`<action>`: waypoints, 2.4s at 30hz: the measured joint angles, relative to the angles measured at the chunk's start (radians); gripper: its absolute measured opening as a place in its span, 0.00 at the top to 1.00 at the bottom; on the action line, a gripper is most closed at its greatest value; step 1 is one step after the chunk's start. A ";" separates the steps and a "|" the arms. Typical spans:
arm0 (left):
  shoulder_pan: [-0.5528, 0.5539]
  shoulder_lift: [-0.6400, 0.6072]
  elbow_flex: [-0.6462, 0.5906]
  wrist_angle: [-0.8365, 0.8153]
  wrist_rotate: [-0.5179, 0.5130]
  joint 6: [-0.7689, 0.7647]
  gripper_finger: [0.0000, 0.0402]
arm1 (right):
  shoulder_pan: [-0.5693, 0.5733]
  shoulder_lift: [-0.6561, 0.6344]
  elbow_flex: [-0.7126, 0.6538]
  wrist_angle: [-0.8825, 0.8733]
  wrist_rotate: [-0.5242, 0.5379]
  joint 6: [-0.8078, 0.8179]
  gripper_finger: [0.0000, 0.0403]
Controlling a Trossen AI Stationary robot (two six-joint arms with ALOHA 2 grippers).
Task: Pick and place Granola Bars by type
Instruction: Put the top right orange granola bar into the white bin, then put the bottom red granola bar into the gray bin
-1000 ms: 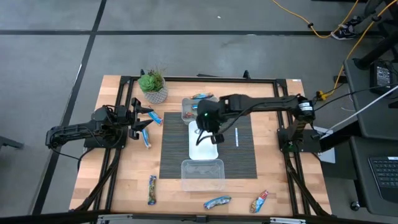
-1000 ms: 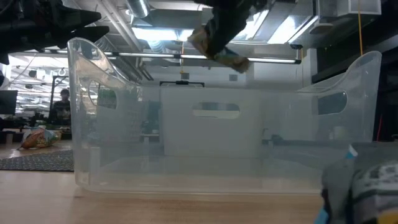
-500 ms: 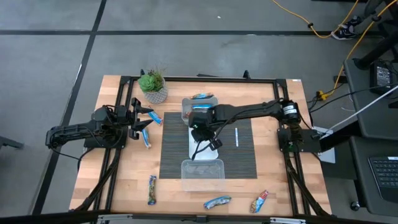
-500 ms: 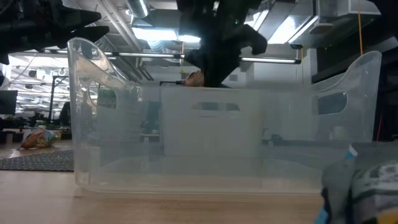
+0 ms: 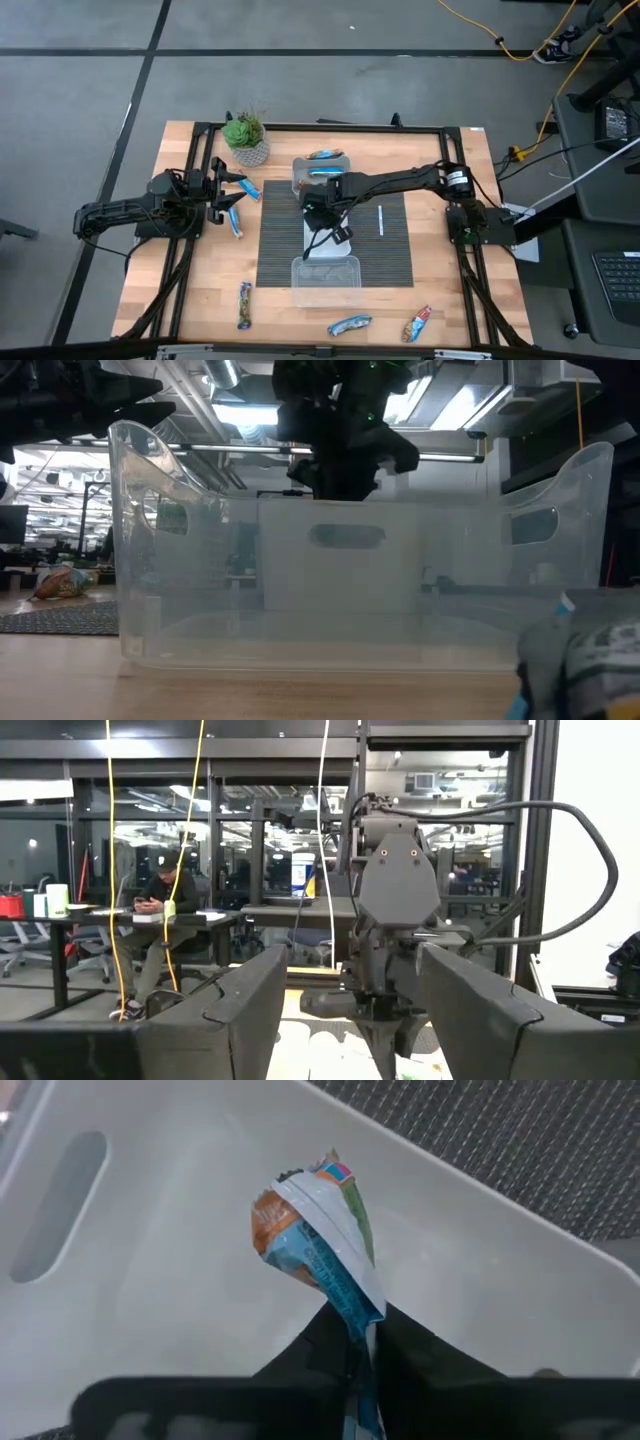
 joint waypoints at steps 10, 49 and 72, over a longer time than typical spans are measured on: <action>0.000 0.000 0.000 0.000 0.000 0.000 0.46 | 0.000 -0.007 0.000 -0.027 0.006 0.179 0.61; 0.000 0.000 0.000 0.000 0.000 0.000 0.46 | 0.494 -0.305 0.000 -0.592 0.315 1.842 0.62; 0.000 0.000 0.000 0.000 0.000 0.000 0.45 | 0.852 -0.305 -0.271 -0.388 0.124 2.515 0.62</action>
